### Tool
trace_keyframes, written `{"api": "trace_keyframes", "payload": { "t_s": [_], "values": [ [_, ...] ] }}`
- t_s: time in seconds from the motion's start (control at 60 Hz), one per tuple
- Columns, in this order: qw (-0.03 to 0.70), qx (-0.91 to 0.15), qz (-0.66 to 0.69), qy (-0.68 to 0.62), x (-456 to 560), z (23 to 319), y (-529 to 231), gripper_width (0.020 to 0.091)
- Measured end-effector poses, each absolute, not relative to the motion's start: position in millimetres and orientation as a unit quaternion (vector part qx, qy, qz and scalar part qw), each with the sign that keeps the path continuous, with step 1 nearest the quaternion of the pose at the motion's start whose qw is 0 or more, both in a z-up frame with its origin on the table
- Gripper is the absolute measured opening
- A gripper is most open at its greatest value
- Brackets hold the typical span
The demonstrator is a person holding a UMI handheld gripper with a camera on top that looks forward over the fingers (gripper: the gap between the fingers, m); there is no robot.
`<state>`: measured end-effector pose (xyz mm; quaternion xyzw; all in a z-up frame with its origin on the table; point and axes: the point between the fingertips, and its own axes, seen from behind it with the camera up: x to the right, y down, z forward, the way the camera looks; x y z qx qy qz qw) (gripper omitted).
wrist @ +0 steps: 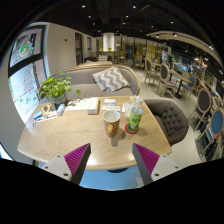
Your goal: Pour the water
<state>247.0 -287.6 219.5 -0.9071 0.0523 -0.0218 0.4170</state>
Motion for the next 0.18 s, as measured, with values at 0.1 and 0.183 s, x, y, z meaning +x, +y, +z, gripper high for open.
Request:
{"api": "trace_keyframes", "payload": {
  "t_s": [0.1,0.183],
  "values": [
    [0.418,-0.907,-0.03,0.045,244.8,220.1,-290.7,0.0853],
    [0.417,-0.908,-0.033,0.037,242.2,220.9,-290.4,0.0858]
  ]
}}
